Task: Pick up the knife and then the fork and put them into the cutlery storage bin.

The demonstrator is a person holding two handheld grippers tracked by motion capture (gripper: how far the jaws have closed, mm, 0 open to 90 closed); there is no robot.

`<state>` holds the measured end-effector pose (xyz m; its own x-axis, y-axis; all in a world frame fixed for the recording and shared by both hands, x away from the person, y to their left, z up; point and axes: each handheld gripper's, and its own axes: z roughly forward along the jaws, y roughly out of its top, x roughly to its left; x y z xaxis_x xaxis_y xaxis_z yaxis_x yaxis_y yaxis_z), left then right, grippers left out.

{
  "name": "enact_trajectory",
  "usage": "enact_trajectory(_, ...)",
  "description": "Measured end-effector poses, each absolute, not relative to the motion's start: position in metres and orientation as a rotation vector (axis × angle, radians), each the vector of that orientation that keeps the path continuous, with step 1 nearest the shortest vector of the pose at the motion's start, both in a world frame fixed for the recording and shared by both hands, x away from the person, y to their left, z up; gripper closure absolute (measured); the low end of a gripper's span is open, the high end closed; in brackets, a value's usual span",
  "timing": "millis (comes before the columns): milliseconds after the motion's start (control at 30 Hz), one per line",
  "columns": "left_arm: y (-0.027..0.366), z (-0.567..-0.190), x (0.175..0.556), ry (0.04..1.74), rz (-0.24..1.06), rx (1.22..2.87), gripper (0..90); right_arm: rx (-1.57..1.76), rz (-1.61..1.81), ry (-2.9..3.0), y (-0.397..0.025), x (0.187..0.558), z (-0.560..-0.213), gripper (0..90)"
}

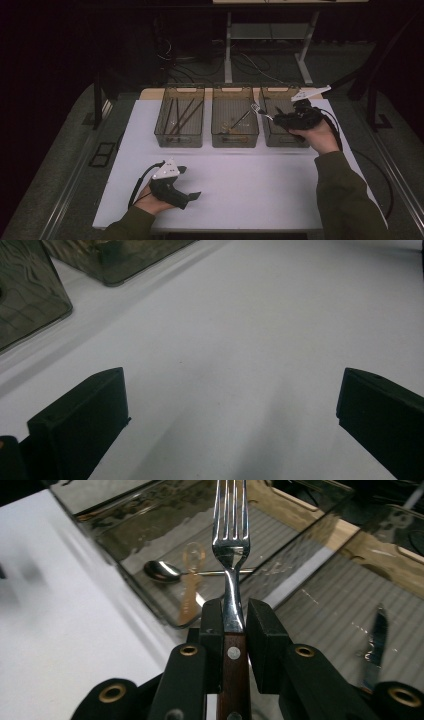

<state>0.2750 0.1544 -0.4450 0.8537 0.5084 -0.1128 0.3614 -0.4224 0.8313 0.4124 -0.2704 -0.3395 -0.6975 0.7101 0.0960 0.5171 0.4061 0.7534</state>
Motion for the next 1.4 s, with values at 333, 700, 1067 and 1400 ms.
enact_trajectory(333, 0.156, -0.444, 0.275, 0.633, 0.189, 2.062, 0.0, 1.185, 1.121, 2.351, -0.286, 0.439, -0.343, 77.8)
enact_trajectory(700, 0.156, -0.444, 0.275, 0.629, 0.188, 2.060, 0.0, 1.332, 1.049, 2.277, -0.300, 0.469, -0.358, 77.8)
enact_trajectory(1067, 0.156, -0.443, 0.273, 0.624, 0.185, 2.050, 0.0, 1.459, 0.982, 2.238, -0.302, 0.484, -0.381, 77.8)
enact_trajectory(1400, 0.156, -0.442, 0.274, 0.623, 0.182, 2.047, 0.0, 1.500, 0.892, 2.272, -0.296, 0.491, -0.397, 77.3)
